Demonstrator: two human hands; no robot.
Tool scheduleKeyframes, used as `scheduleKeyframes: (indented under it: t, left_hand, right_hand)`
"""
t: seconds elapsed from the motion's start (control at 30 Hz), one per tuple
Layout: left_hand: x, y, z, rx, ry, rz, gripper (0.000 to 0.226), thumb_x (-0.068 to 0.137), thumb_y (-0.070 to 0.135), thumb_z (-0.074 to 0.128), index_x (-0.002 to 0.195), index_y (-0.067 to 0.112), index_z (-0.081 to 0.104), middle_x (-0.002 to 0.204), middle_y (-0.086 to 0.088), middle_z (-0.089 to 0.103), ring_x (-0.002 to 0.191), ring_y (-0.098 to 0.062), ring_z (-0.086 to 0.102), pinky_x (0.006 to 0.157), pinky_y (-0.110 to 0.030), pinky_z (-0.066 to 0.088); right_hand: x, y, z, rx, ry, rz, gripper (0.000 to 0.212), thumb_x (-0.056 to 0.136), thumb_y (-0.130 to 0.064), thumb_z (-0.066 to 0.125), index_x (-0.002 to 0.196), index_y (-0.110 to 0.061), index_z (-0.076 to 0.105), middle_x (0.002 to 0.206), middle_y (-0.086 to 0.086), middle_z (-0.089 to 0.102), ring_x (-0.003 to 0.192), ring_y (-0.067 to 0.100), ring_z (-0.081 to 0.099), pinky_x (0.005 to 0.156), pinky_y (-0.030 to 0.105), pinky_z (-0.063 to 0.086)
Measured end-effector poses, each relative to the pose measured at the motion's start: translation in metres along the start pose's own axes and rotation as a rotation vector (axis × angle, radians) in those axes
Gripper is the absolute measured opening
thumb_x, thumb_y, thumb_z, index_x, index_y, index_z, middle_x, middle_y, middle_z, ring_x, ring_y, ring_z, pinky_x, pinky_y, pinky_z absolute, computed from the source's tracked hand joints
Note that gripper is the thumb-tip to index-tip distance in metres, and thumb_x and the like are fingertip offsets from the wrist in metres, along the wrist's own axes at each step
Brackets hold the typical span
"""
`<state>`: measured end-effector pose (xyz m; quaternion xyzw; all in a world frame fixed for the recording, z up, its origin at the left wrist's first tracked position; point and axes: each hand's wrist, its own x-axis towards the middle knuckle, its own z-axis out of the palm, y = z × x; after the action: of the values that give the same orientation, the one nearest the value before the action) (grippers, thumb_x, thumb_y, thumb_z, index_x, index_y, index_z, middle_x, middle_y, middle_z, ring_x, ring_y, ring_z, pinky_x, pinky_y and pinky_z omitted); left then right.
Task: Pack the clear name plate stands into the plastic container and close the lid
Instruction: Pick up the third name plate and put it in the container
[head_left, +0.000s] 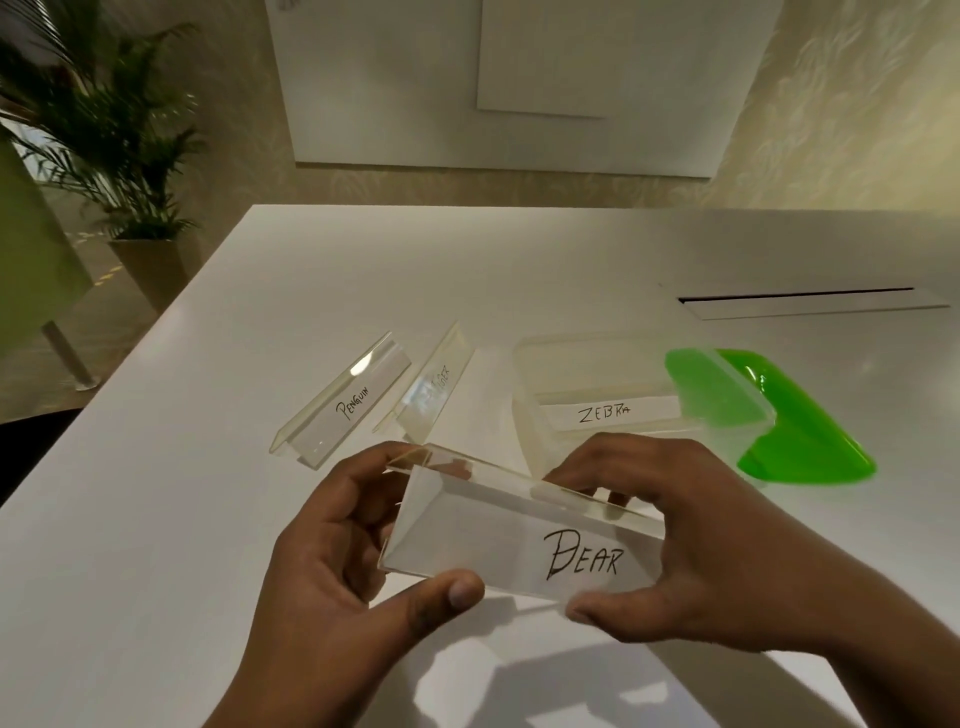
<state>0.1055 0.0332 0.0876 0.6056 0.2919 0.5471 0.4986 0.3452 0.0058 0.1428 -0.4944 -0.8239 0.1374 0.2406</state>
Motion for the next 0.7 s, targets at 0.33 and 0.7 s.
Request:
scheduleKeyframes:
  t: [0.33, 0.7]
  left_hand:
    - [0.01, -0.046, -0.032, 0.481, 0.002, -0.115, 0.073, 0.063, 0.085, 0.059, 0.127, 0.05, 0.053, 0.128, 0.029, 0.061, 0.119, 0.0, 0.058, 0.096, -0.029, 0.046]
    - [0.005, -0.1, -0.06, 1.187, -0.191, -0.182, 0.098, 0.074, 0.087, 0.017, 0.15, 0.027, 0.036, 0.162, 0.009, 0.021, 0.149, -0.006, 0.01, 0.118, -0.029, 0.007]
  right_hand:
    - [0.025, 0.024, -0.042, -0.181, 0.124, -0.037, 0.049, 0.056, -0.044, 0.082, 0.1, -0.032, 0.064, 0.094, -0.02, 0.065, 0.084, 0.005, 0.064, 0.068, 0.023, 0.051]
    - [0.075, 0.121, -0.067, -0.517, -0.016, 0.216, 0.06, 0.049, -0.057, 0.074, 0.103, -0.038, 0.058, 0.098, -0.017, 0.065, 0.089, 0.013, 0.062, 0.075, 0.038, 0.053]
